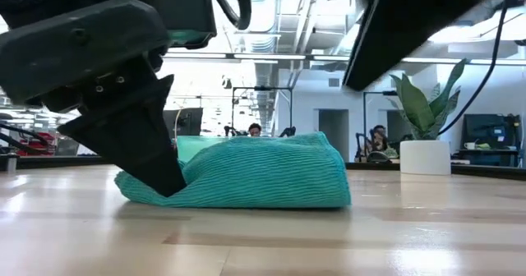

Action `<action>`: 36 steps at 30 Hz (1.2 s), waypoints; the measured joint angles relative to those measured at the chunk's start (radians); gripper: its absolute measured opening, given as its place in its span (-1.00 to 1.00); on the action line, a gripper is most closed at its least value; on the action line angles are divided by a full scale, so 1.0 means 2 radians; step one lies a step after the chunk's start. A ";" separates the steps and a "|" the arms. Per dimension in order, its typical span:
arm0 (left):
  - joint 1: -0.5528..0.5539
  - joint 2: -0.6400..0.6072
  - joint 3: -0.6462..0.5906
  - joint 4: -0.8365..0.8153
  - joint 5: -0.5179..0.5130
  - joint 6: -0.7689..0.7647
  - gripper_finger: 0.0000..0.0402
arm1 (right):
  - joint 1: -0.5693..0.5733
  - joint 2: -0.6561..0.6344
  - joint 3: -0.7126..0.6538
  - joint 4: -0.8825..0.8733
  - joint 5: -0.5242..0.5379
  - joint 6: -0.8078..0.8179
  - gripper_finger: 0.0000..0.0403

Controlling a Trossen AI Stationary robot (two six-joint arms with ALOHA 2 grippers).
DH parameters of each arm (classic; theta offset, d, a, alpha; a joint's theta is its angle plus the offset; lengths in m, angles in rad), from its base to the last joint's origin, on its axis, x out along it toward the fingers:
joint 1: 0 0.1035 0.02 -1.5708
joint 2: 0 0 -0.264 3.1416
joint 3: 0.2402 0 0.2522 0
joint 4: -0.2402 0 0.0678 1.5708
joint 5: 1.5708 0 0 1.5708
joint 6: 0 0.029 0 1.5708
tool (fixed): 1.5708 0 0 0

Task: Roll microfiber towels into tight, uniform cylinder then place into a basket
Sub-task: Roll the blue microfiber towel

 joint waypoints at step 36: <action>0.027 0.000 0.002 0.006 -0.002 -0.005 -0.22 | -0.154 -0.168 -0.278 0.321 -0.169 -0.012 -0.04</action>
